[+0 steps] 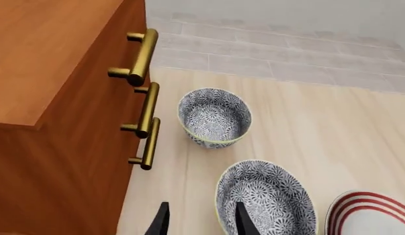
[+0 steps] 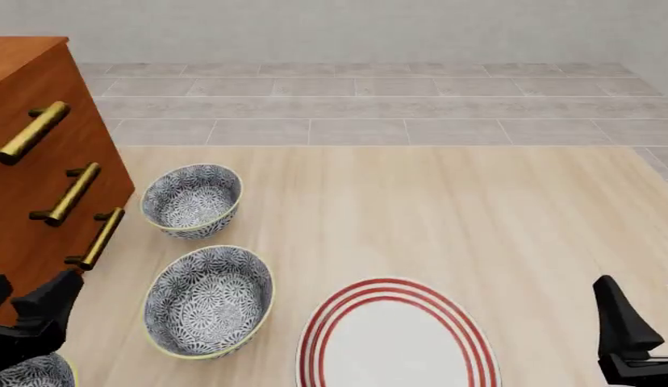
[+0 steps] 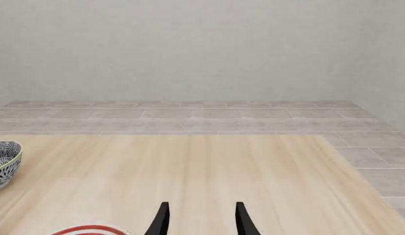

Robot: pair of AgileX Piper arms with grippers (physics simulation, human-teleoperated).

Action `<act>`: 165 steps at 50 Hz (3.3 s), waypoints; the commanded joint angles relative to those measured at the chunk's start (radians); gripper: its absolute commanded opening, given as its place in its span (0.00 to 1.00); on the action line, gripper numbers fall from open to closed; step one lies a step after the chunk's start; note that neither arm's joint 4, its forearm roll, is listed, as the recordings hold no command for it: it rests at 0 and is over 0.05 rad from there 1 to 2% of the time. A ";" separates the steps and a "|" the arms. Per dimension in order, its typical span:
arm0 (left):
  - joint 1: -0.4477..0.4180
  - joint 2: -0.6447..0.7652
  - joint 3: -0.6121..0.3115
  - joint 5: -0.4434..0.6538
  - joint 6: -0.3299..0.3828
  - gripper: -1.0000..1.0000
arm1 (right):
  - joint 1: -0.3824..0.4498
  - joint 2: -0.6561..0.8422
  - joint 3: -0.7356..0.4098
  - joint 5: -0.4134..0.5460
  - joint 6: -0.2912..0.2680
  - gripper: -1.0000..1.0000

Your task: Put the bowl at the front on the plate.

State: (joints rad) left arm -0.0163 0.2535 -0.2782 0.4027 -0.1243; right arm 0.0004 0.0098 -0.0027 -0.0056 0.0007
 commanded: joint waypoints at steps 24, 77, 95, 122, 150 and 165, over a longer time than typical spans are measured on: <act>0.028 -0.058 -0.272 0.667 -0.244 1.00 | 0.000 -0.001 0.000 0.001 0.000 1.00; 0.153 0.018 0.009 0.461 -0.238 1.00 | 0.000 -0.001 0.000 0.001 0.000 1.00; 0.150 0.076 0.102 0.346 -0.245 1.00 | 0.000 -0.001 0.000 0.001 0.000 1.00; 0.133 0.137 0.171 0.246 -0.252 1.00 | 0.000 -0.001 0.000 0.001 0.000 1.00; 0.114 0.245 0.225 0.108 -0.255 1.00 | 0.000 -0.001 0.000 0.001 0.000 1.00; 0.115 0.362 0.264 -0.031 -0.260 1.00 | 0.000 -0.001 0.000 0.001 0.000 1.00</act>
State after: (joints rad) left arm 0.0965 0.5431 -0.0394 0.4579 -0.3816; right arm 0.0004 0.0098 -0.0027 -0.0056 0.0007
